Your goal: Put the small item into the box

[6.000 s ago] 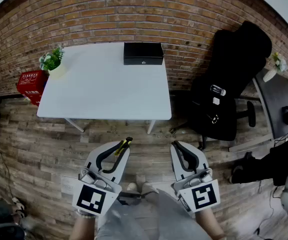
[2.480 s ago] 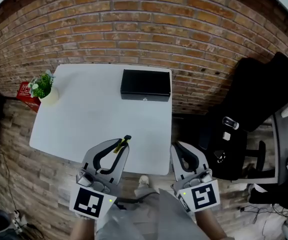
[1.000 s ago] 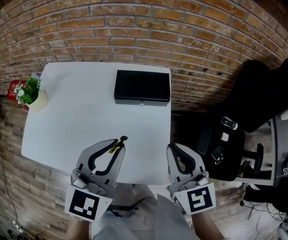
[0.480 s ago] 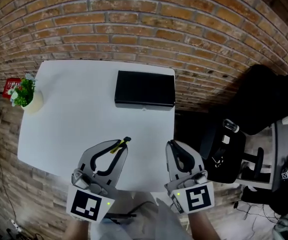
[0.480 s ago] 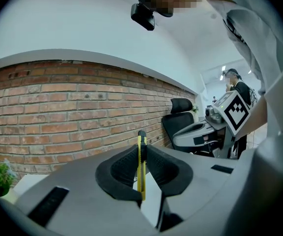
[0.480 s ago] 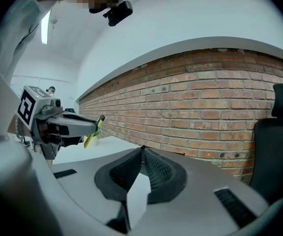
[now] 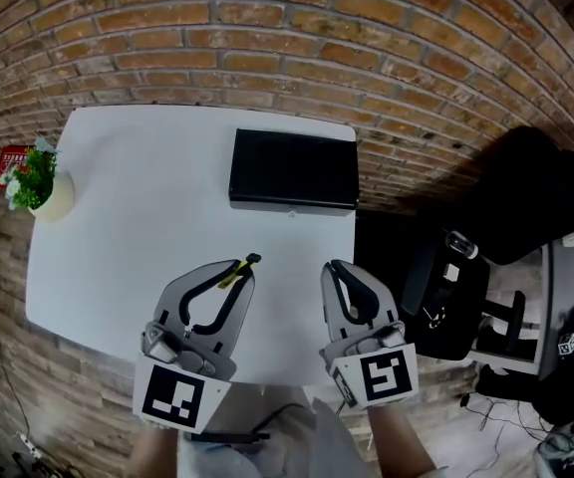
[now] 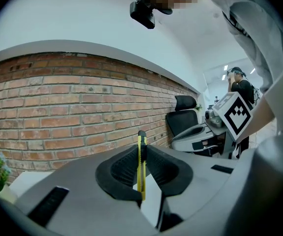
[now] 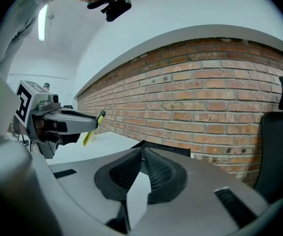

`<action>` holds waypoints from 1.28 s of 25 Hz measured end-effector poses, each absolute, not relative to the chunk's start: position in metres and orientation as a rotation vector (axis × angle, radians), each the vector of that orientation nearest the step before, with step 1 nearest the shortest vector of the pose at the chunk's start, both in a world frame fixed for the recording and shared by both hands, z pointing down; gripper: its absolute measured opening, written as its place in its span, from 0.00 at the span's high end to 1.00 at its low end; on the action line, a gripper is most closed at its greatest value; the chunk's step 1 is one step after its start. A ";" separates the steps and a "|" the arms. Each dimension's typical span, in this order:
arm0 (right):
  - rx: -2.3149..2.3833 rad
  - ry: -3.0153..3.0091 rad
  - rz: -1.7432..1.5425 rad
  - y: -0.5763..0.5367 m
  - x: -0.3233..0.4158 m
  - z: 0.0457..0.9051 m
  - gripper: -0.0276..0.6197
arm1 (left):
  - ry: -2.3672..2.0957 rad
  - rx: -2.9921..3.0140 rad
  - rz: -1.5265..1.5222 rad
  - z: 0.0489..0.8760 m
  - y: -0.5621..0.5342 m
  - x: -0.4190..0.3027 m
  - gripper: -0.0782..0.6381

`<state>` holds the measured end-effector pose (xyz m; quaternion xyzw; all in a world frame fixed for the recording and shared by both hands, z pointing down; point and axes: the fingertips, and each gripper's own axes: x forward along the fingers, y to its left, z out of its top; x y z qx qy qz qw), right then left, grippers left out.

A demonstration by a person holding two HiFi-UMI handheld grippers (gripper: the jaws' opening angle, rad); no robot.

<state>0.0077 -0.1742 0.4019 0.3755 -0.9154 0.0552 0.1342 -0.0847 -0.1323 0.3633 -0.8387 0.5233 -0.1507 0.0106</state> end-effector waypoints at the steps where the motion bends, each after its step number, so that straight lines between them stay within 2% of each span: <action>1: 1.089 -2.652 0.167 -0.176 0.005 0.406 0.88 | 1.628 -2.619 -0.473 0.366 -0.134 -0.086 0.80; 20: 1.144 -2.455 0.308 -0.245 -0.036 0.501 0.87 | 1.618 -2.672 -0.442 0.397 -0.170 -0.113 0.80; 25: 1.137 -2.404 0.373 -0.258 -0.044 0.529 0.81 | 1.611 -2.685 -0.469 0.405 -0.176 -0.117 0.80; 32: 1.135 -2.352 0.443 -0.271 -0.054 0.553 0.80 | 1.625 -2.702 -0.465 0.411 -0.182 -0.123 0.80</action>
